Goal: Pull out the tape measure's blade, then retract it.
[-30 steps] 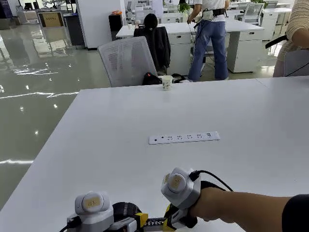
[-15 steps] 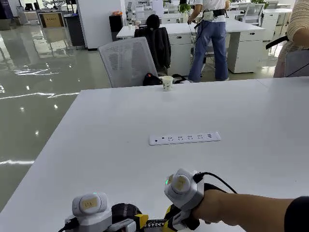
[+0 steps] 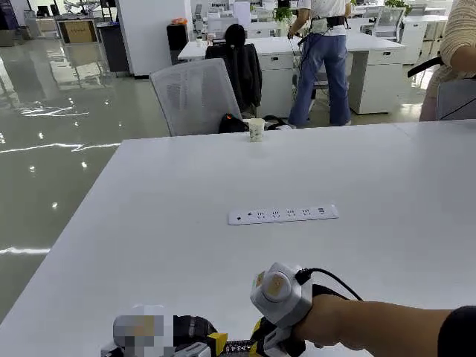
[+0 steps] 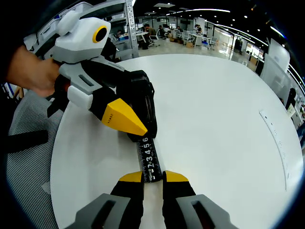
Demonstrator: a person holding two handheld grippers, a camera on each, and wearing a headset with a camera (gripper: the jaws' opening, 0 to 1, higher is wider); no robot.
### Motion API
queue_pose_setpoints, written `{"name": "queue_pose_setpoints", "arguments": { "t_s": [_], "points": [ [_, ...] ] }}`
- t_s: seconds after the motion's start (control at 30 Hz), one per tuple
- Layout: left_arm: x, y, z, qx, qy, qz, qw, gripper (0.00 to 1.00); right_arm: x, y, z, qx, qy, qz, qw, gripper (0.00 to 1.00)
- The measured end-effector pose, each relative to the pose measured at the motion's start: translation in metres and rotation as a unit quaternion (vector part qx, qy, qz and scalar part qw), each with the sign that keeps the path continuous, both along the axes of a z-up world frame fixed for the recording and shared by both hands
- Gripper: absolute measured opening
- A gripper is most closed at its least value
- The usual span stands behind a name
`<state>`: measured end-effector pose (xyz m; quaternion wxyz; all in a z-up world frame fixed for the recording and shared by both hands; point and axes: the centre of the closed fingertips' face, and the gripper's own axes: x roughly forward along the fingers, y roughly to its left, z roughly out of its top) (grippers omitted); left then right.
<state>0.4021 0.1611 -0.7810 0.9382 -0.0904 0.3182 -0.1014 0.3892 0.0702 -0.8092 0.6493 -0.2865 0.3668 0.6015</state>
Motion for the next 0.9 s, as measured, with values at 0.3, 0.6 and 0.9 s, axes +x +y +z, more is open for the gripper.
{"name": "queue_pose_setpoints", "arguments": {
  "t_s": [0.3, 0.6, 0.9],
  "points": [
    [0.0003, -0.001, 0.0021, 0.025, -0.009, 0.001, 0.9997, 0.62, -0.0003, 0.0, 0.0, 0.003, 0.0, -0.005, 1.0, 0.12],
    [0.0021, 0.0016, 0.004, 0.04, -0.009, -0.009, 0.9991, 0.59, 0.001, -0.0006, 0.0001, 0.006, 0.0, -0.009, 0.9999, 0.12],
    [0.0011, 0.0012, 0.005, 0.03, -0.007, -0.011, 0.9995, 0.59, 0.0016, -0.0005, 0.0003, 0.006, 0.003, -0.01, 0.9999, 0.12]
  ]
}}
